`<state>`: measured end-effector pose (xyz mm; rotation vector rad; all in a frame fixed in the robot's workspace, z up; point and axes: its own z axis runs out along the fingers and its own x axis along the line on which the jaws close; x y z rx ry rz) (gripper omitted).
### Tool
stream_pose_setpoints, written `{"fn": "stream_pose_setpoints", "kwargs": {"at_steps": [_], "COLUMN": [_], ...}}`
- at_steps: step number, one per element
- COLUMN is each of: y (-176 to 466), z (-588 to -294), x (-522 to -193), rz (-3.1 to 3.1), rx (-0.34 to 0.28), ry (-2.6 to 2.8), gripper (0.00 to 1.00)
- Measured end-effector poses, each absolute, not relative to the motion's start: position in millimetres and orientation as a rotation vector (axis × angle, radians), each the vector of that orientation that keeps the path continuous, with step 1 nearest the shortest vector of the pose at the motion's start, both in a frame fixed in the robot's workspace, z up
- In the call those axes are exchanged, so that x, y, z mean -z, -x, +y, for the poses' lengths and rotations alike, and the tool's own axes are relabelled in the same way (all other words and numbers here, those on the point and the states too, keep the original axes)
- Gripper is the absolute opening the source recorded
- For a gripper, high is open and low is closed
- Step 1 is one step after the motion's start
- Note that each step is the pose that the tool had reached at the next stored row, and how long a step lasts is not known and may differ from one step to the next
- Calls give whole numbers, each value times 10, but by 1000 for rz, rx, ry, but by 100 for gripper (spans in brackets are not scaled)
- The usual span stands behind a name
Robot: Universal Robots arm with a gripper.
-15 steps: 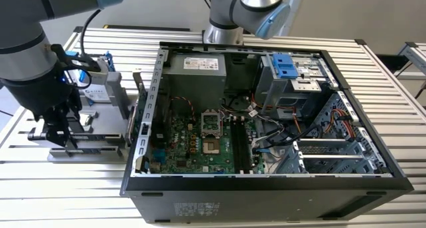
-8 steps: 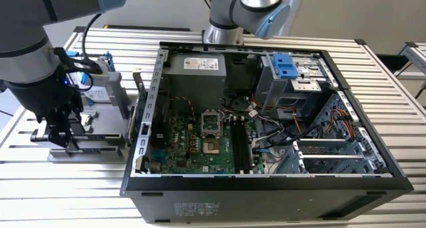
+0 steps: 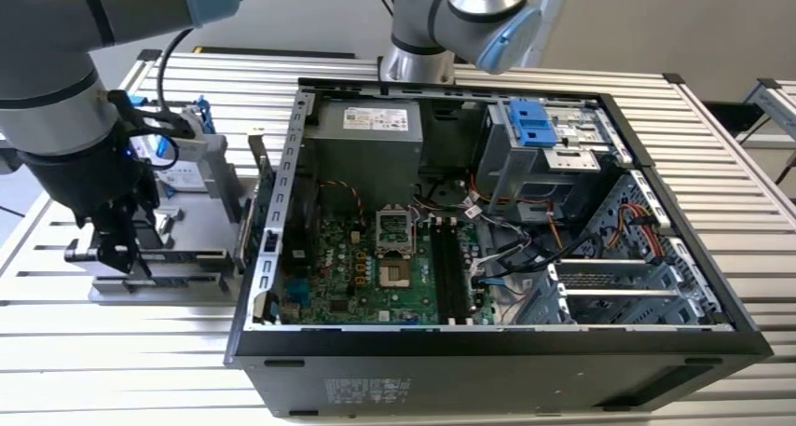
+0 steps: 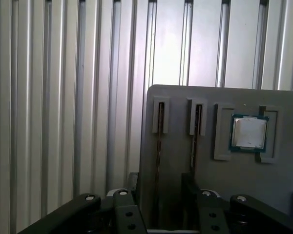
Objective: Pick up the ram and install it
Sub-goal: 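Pick up the ram and move it above insertion slot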
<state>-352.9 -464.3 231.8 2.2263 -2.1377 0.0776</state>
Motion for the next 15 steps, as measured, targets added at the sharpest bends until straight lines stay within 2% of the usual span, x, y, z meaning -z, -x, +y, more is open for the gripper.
{"fn": "stream_pose_setpoints", "kwargs": {"at_steps": [15], "y": [3529], "z": [-4623], "x": [-2192], "rz": [-2131], "rx": [-92], "ry": [-2219], "gripper": [100]}}
